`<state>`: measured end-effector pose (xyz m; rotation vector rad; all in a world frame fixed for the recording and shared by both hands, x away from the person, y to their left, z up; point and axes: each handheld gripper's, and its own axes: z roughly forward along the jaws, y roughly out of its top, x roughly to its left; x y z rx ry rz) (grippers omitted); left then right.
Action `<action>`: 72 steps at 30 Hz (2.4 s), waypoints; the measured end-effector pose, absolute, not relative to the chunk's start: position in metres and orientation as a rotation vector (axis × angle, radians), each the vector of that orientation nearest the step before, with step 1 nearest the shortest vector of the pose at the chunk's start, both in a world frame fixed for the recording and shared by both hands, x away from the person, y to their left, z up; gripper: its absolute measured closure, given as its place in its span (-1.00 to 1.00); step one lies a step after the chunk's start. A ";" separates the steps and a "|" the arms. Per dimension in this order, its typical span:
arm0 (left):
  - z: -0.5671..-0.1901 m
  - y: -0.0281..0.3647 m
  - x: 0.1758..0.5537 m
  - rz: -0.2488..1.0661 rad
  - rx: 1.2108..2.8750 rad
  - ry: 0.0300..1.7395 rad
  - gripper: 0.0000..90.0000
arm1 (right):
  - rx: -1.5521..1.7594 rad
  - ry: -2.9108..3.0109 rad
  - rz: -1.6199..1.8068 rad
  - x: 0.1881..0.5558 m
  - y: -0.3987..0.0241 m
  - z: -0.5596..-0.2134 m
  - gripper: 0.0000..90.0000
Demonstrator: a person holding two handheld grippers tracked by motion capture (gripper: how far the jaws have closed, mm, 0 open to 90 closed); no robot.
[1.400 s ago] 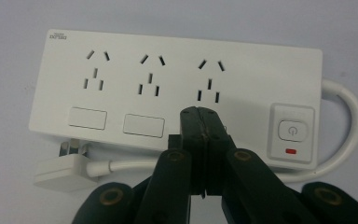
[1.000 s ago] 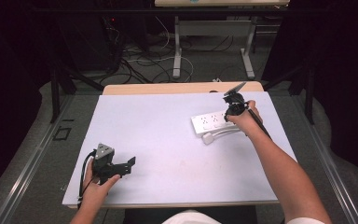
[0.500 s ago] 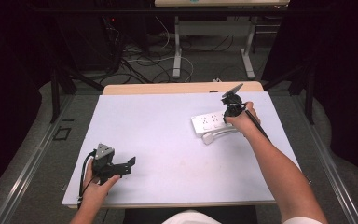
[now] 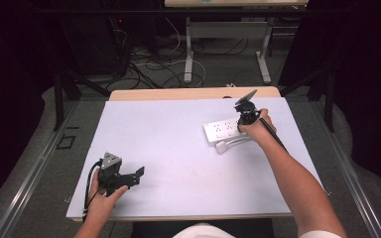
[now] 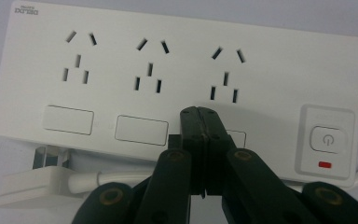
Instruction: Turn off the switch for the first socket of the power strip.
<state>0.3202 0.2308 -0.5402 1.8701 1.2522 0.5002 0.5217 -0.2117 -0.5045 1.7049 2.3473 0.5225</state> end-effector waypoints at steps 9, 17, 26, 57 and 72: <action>-0.540 0.230 0.320 0.500 1.870 1.251 -0.86 | 1.711 2.344 0.494 0.521 -0.211 -0.504 1.00; -0.540 0.231 0.320 0.499 1.870 1.252 -0.86 | 1.711 2.344 0.490 0.521 -0.211 -0.504 1.00; -0.540 0.230 0.320 0.501 1.868 1.250 -0.86 | 1.685 2.341 0.507 0.520 -0.209 -0.506 1.00; -0.540 0.230 0.320 0.498 1.867 1.252 -0.86 | 1.680 2.345 0.498 0.519 -0.208 -0.507 1.00; -0.541 0.230 0.320 0.499 1.866 1.253 -0.86 | 1.681 2.328 0.515 0.519 -0.210 -0.507 1.00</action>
